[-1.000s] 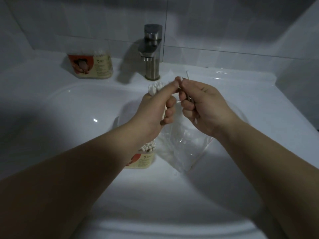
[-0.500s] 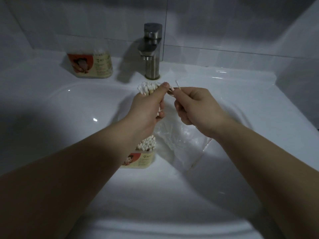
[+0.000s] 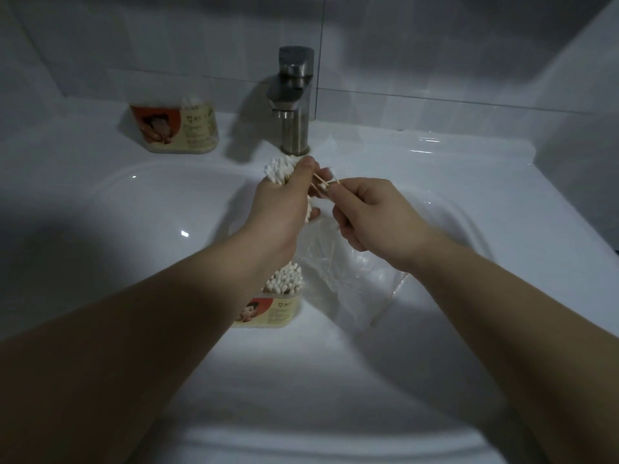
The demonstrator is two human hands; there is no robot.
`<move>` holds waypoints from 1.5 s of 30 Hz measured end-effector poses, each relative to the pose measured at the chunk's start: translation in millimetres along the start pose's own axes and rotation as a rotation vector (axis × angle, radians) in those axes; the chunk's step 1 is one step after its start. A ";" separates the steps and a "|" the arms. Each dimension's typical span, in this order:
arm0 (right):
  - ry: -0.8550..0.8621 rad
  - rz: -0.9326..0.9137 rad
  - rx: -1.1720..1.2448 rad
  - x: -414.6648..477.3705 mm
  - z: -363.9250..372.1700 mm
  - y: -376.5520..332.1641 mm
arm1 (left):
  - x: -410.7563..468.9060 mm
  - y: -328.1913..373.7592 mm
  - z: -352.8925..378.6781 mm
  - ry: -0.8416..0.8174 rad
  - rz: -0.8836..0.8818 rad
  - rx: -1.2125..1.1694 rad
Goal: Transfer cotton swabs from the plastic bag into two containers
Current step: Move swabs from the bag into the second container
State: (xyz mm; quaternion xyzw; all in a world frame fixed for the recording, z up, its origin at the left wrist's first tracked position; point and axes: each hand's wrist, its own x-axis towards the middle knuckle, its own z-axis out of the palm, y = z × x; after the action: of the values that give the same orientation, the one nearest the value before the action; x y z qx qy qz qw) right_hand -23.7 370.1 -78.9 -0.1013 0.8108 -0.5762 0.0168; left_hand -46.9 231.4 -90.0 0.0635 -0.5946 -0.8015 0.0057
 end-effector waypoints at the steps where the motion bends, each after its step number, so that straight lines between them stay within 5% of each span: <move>1: 0.003 -0.005 -0.040 0.6 -0.2 0.7 | 0.0 0.9 1.0 0.018 0.002 -0.055; 4: 0.014 0.013 -0.096 3.0 -2.4 4.0 | 4.4 6.7 0.1 0.093 0.025 -0.180; 7: 0.037 0.023 -0.060 3.9 -3.7 4.9 | 8.3 8.9 -7.5 0.190 -0.017 -0.058; 11: 0.054 -0.016 -0.074 3.7 -2.8 3.6 | 0.8 6.0 -6.7 0.004 0.027 0.175; 15: 0.049 -0.107 -0.333 0.8 -3.5 3.0 | -8.0 1.1 0.2 -0.094 0.213 0.345; 24: -0.027 -0.048 -0.452 1.3 -4.6 4.0 | 2.6 10.4 -6.6 0.079 0.134 0.134; 29: 0.039 0.087 0.022 4.6 -3.8 2.7 | 5.8 10.1 -8.2 0.181 0.063 0.156; 33: 0.048 0.121 0.303 3.9 -6.1 -0.5 | 0.7 3.3 -5.9 -0.034 -0.062 0.250; 37: 0.024 0.090 0.314 2.2 -5.8 -1.2 | -5.7 -8.6 -1.4 -0.186 -0.038 0.257; 45: 0.014 0.012 -0.003 1.3 -2.9 0.6 | -3.0 -5.3 -0.4 -0.110 0.014 0.122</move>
State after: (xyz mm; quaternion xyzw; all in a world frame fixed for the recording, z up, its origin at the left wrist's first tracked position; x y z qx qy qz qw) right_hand -25.5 372.7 -78.4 -0.0922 0.8125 -0.5755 0.0143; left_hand -43.5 232.8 -95.0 0.0156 -0.6421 -0.7661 -0.0253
